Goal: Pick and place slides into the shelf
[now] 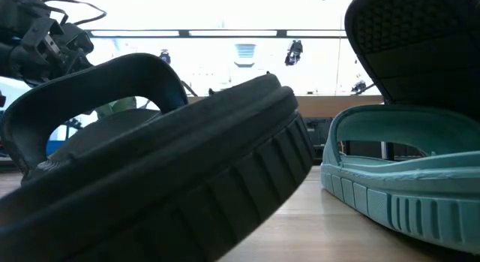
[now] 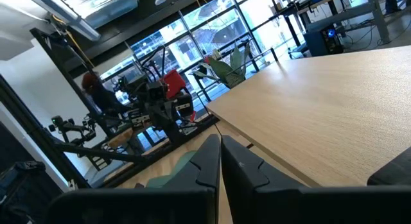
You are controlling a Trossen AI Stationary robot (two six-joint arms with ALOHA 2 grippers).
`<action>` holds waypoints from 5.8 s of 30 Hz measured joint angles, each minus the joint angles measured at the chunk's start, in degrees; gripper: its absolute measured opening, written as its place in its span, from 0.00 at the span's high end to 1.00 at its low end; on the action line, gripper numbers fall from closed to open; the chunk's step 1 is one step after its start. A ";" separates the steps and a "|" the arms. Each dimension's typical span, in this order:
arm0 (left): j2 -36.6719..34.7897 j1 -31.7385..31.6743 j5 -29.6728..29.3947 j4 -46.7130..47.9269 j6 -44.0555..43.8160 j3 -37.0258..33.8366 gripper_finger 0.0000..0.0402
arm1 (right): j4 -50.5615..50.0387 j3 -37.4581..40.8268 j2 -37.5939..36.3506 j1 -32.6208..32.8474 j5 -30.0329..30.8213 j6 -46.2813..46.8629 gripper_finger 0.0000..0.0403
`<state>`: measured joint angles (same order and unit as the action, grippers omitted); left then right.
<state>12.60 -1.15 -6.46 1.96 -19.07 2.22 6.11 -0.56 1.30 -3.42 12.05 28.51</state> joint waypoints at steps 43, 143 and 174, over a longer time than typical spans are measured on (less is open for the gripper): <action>0.02 -0.02 0.02 -0.02 -0.01 -0.04 1.00 | 0.00 0.00 0.00 0.00 -0.02 0.00 0.98; 0.02 -0.02 0.02 -0.02 0.00 -0.07 1.00 | 1.96 -0.02 0.24 -0.02 7.60 0.02 0.98; 0.04 -0.01 0.01 -0.03 -0.01 -0.07 1.00 | 25.15 -2.82 8.26 2.37 2.95 37.30 0.98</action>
<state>12.65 -1.16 -6.45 1.92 -19.08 2.15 31.26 -3.38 9.56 -1.05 15.01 65.81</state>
